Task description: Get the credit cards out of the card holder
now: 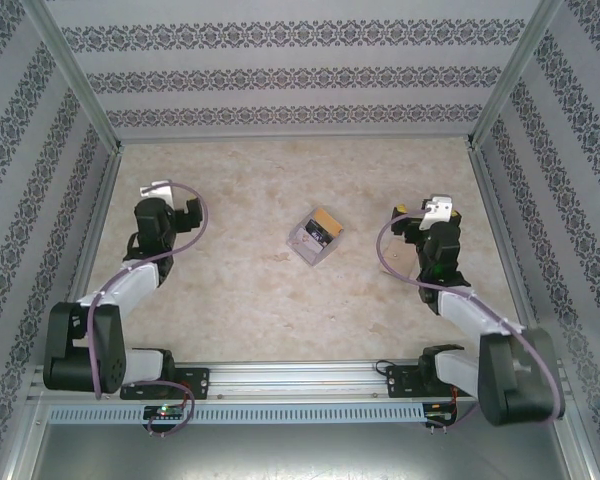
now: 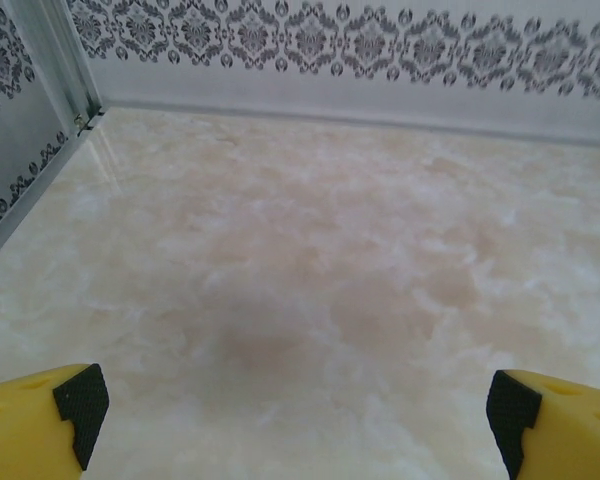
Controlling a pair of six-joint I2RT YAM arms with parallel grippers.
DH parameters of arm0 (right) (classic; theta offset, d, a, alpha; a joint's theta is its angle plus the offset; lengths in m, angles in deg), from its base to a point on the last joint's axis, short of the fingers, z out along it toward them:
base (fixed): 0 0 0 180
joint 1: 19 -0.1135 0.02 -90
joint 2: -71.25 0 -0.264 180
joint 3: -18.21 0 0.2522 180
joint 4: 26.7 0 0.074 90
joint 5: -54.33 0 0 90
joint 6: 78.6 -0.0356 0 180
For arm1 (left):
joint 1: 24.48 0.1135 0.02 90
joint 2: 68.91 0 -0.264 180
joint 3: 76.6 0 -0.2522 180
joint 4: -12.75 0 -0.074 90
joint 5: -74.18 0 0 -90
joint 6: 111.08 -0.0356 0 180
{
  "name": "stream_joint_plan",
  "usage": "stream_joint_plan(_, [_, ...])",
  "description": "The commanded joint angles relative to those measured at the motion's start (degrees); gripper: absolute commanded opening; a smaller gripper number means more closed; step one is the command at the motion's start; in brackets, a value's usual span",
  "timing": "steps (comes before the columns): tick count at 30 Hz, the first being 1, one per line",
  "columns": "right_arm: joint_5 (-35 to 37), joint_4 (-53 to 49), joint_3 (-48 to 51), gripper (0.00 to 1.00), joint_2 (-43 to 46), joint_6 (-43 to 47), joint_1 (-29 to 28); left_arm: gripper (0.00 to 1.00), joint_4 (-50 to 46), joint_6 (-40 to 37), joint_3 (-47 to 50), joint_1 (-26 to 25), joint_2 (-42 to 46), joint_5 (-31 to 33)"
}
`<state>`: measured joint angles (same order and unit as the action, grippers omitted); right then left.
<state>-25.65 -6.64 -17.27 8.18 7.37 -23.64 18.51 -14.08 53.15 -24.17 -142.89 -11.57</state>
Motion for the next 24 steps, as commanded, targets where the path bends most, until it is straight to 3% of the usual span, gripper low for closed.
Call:
stream_joint_plan(1, [4.5,-16.2,-4.5,0.98,6.0,-7.8,-0.9,0.99,-14.8,8.0,-4.5,-0.7,3.0,-2.1])
stream_joint_plan(5, [7.5,-38.8,-12.7,0.98,8.3,-21.0,-1.0,0.99,-24.1,12.9,-9.5,-0.8,4.2,-7.3])
stream_joint_plan(8, [1.6,-49.3,-17.8,0.98,5.9,-25.6,-1.0,0.99,-27.4,15.5,-11.3,-0.8,4.0,-9.9])
stream_joint_plan(16, [-14.8,-54.5,-22.6,0.98,-3.8,-33.5,-3.3,0.99,-32.5,17.4,-14.7,-0.8,2.5,-15.7])
stream_joint_plan(24, [-15.5,-56.1,-24.1,0.98,-9.0,-34.5,-14.4,0.99,-33.5,18.1,-15.8,-0.8,0.4,-17.9])
